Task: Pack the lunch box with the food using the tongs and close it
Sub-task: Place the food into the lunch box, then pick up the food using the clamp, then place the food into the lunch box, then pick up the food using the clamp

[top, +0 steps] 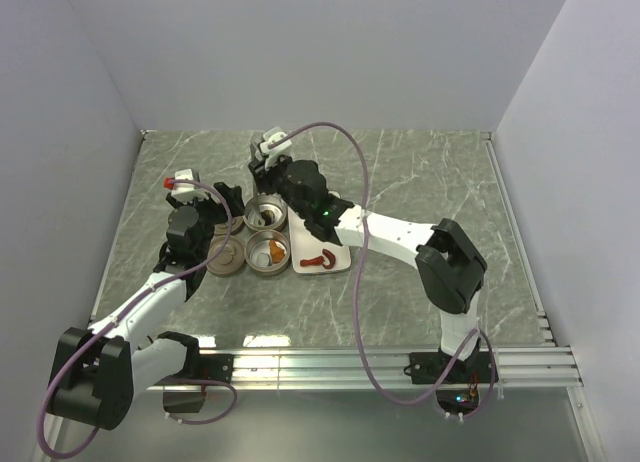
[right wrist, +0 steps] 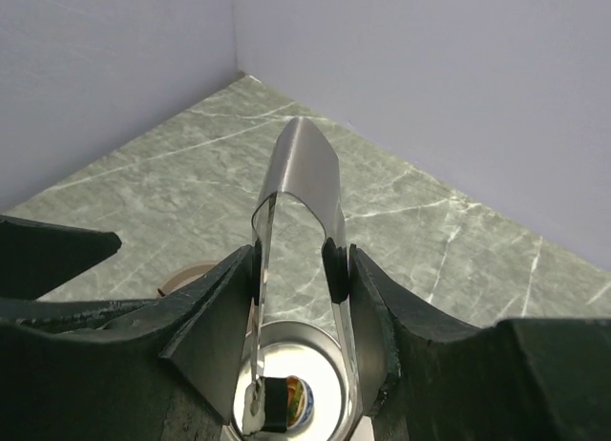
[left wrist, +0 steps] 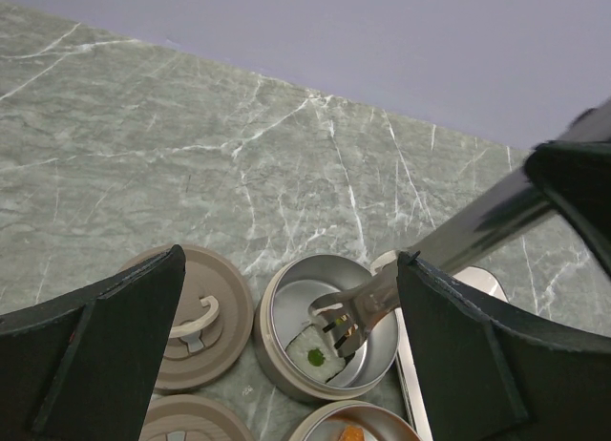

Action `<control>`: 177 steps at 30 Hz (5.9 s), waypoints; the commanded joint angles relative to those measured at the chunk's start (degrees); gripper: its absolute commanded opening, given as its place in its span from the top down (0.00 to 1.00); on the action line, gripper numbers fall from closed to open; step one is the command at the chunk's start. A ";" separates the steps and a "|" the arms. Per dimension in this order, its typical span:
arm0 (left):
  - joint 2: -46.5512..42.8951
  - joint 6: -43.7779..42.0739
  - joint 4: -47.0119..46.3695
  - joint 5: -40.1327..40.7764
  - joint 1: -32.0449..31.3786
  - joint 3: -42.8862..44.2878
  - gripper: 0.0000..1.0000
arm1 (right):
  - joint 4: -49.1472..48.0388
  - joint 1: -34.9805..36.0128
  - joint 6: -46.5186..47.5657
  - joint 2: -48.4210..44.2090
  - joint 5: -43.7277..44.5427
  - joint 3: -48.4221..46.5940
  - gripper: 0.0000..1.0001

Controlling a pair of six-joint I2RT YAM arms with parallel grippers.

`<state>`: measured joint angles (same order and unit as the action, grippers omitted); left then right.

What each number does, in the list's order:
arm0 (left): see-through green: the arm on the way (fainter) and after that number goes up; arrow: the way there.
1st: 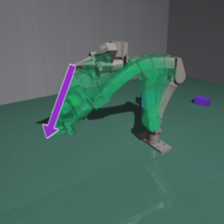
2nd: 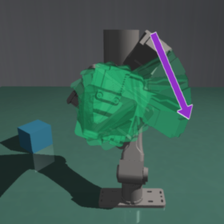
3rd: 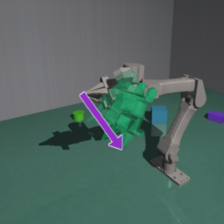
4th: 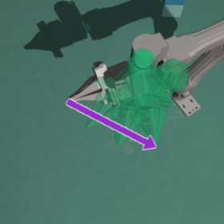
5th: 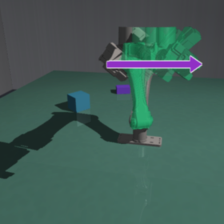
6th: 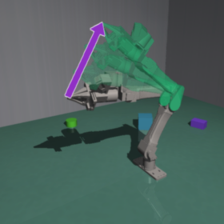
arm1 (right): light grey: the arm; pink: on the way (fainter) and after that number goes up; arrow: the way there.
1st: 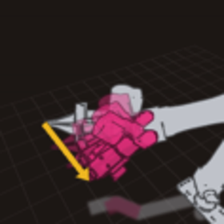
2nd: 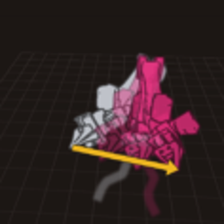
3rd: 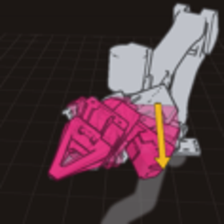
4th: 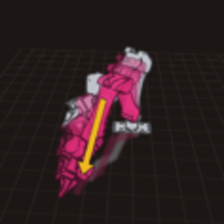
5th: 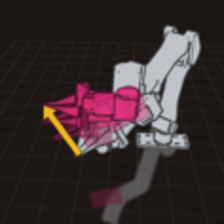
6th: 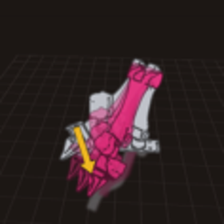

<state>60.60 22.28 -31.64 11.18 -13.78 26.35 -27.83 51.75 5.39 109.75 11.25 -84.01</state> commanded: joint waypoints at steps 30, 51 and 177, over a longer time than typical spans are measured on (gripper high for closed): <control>0.84 1.10 -2.02 -1.95 0.25 0.81 0.01 | -9.52 -3.93 -0.55 -21.77 12.04 24.15 0.55; 0.22 1.36 -2.11 -2.39 0.25 0.28 0.01 | -6.00 -3.93 -7.23 -18.44 11.70 25.03 0.59; 2.24 1.45 -2.99 -3.27 0.51 0.81 0.00 | -14.62 -11.93 2.88 -19.14 -4.02 26.35 0.53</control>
<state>62.28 23.33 -32.10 9.34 -13.41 26.35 -37.67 41.01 7.35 90.26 11.99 -57.63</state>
